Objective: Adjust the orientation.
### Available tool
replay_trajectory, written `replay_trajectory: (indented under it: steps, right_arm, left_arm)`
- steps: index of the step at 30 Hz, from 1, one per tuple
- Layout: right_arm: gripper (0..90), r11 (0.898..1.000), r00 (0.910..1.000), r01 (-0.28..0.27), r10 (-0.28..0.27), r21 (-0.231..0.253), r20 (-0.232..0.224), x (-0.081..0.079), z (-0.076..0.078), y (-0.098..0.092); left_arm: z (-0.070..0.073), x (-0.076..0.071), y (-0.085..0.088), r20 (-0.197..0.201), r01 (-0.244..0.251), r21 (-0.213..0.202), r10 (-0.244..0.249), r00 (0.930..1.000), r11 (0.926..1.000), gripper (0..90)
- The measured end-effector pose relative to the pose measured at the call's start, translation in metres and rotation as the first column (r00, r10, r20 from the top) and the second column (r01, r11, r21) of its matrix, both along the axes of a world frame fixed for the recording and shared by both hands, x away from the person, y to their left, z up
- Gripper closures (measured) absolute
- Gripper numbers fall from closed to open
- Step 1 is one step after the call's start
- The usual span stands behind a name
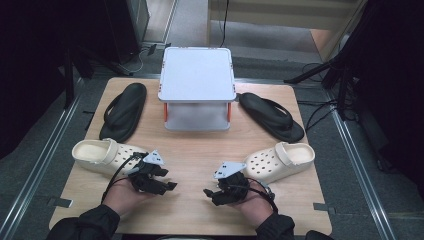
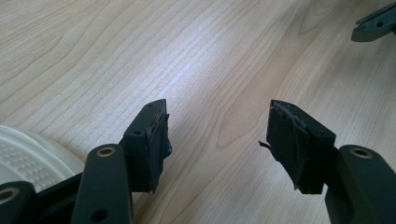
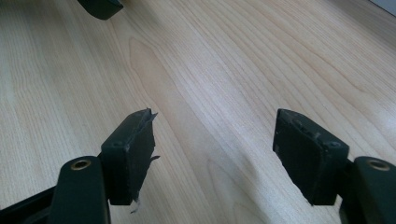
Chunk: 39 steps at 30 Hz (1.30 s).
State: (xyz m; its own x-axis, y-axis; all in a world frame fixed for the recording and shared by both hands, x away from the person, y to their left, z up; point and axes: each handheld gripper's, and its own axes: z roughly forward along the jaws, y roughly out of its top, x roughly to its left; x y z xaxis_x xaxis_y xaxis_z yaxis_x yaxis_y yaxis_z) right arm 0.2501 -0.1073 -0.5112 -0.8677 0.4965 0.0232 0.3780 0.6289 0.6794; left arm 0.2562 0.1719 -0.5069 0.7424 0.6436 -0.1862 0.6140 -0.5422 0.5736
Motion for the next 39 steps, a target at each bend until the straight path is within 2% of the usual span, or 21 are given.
replay_trajectory:
  steps: [16,29,35,37,39]
  right_arm:
    - [29.4,1.000,1.0000,0.002,-0.002,0.002,0.003,0.000,0.000,0.000]
    - [29.4,1.000,1.0000,-0.001,0.001,0.004,0.005,0.000,0.001,-0.001]
    - [29.4,1.000,1.0000,0.003,-0.003,0.004,0.005,0.001,0.002,-0.001]
    - [29.4,1.000,1.0000,-0.001,0.000,0.008,0.005,0.002,0.003,-0.002]
    - [29.4,1.000,1.0000,-0.002,0.002,0.009,0.006,0.002,0.003,-0.002]
  left_arm:
    - [0.000,0.000,0.000,-0.001,-0.002,-0.004,0.002,1.0000,1.0000,39.0]
    - [0.003,0.000,0.004,0.003,-0.020,-0.013,0.020,0.9998,0.9997,39.2]
    - [0.006,-0.001,0.007,0.004,-0.012,-0.011,0.012,0.9999,0.9999,39.2]
    - [0.009,-0.001,0.010,-0.009,-0.017,-0.043,0.016,0.9998,0.9989,39.1]
    - [0.010,-0.001,0.012,-0.009,-0.018,-0.057,0.017,0.9998,0.9982,39.1]
